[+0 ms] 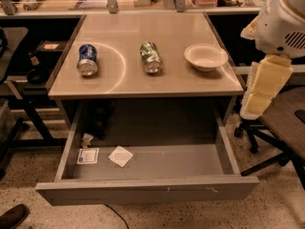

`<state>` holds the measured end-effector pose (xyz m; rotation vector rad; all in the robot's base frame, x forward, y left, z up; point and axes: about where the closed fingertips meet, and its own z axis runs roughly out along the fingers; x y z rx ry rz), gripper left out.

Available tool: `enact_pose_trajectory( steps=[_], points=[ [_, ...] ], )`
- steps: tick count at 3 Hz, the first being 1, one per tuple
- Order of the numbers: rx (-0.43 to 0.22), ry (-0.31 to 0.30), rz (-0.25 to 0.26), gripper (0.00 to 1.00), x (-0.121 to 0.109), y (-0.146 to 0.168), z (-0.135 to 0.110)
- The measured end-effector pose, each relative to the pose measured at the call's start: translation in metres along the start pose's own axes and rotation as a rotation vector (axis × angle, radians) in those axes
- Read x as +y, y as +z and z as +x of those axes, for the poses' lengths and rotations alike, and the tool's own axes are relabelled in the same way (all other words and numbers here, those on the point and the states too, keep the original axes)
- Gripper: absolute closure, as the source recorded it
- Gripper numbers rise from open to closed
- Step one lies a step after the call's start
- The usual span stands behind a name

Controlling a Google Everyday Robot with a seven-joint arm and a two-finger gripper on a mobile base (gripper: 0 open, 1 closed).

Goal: Place green can into top drawer

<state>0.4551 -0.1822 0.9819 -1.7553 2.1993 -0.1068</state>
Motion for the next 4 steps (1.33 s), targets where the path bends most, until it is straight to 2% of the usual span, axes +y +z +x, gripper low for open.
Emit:
enact_pose_trajectory(
  steps=[1, 2, 3, 4],
  points=[
    [-0.013, 0.049, 0.009, 0.0, -0.012, 0.017, -0.018],
    [0.003, 0.123, -0.014, 0.0, -0.028, 0.031, -0.029],
    [0.005, 0.146, -0.058, 0.0, -0.036, 0.036, -0.03],
    [0.005, 0.146, -0.059, 0.0, -0.037, 0.036, -0.03]
  ],
)
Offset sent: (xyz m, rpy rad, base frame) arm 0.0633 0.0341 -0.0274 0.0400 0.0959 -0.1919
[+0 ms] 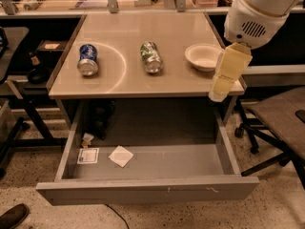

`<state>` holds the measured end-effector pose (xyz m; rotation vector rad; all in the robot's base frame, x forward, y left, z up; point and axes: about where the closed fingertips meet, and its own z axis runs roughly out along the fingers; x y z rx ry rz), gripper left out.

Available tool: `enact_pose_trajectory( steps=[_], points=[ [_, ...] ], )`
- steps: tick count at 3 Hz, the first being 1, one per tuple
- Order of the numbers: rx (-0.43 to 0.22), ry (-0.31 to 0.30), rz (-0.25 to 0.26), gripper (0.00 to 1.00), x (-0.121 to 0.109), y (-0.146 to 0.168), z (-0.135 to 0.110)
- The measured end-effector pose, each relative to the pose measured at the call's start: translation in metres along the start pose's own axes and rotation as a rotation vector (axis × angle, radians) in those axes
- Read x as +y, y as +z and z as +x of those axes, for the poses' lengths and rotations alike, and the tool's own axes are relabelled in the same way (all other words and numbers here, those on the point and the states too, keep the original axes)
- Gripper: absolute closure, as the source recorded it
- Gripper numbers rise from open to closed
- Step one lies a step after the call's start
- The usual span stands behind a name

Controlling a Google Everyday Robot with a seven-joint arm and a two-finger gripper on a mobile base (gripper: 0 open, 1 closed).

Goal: Place green can into top drawer

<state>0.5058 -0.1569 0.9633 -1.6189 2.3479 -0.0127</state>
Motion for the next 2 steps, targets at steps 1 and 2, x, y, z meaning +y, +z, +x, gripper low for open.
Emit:
enact_pose_trajectory(
  steps=[1, 2],
  points=[
    [-0.004, 0.033, 0.019, 0.0, -0.003, 0.003, -0.005],
    [-0.013, 0.112, 0.023, 0.0, -0.014, 0.009, -0.014]
  ],
)
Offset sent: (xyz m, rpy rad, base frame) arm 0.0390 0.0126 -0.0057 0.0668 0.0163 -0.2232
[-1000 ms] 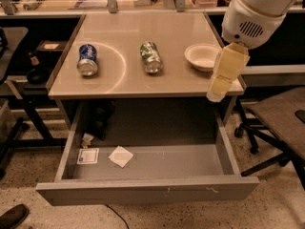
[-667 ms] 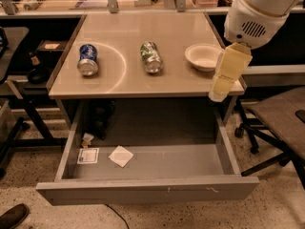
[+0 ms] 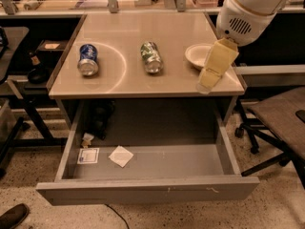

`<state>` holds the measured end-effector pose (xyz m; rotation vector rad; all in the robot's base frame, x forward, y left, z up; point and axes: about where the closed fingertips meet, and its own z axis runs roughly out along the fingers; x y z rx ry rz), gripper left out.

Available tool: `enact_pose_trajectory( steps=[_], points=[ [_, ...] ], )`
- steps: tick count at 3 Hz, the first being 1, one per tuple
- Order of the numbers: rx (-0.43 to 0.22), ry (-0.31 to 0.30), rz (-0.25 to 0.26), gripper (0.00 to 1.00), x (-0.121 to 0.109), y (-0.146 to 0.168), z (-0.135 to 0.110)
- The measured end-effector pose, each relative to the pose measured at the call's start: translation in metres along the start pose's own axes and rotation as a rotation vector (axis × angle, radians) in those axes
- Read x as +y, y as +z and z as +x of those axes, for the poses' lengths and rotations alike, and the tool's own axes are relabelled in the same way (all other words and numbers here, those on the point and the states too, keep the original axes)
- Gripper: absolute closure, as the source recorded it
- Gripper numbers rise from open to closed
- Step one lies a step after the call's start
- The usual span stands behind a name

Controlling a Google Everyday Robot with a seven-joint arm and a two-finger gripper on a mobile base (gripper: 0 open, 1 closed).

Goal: Place green can into top drawer

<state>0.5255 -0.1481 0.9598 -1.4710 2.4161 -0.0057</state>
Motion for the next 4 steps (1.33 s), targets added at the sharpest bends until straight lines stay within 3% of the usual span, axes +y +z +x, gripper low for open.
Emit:
enact_pose_trajectory(
  steps=[1, 2, 4],
  points=[
    [-0.001, 0.054, -0.004, 0.0, -0.014, 0.004, -0.012],
    [-0.001, 0.054, -0.004, 0.0, -0.014, 0.004, -0.012],
    [-0.036, 0.085, -0.018, 0.0, -0.006, 0.029, -0.066]
  ],
)
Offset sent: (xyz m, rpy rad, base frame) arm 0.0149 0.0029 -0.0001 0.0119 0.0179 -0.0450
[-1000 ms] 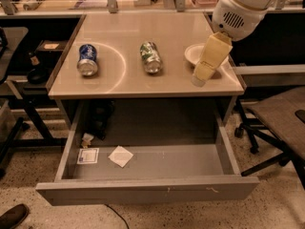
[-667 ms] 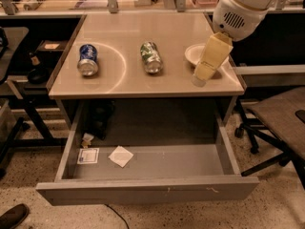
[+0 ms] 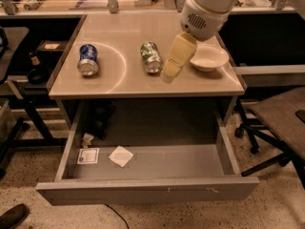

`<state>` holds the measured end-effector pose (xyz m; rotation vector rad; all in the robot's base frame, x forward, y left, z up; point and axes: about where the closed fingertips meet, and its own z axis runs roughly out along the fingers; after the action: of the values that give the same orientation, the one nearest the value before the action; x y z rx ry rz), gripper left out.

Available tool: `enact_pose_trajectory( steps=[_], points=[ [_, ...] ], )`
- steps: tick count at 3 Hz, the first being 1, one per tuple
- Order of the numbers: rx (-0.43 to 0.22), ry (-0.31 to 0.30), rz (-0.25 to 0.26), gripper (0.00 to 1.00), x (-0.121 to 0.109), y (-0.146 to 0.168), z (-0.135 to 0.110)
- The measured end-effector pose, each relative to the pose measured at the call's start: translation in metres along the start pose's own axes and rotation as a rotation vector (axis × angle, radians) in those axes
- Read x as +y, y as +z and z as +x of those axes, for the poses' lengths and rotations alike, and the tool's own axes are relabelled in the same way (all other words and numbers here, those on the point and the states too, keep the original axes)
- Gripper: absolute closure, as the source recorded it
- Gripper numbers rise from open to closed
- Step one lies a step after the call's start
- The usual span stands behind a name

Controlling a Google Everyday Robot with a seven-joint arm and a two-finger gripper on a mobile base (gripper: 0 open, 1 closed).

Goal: Place green can into top drawer

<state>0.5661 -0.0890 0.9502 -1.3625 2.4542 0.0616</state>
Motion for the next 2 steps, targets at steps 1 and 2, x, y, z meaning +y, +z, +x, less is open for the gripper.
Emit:
enact_pose_trajectory(
  steps=[1, 2],
  points=[
    [0.015, -0.016, -0.031, 0.0, -0.0015, 0.0189, -0.0434],
    [0.008, -0.018, -0.028, 0.0, -0.0017, 0.0187, -0.0454]
  ],
)
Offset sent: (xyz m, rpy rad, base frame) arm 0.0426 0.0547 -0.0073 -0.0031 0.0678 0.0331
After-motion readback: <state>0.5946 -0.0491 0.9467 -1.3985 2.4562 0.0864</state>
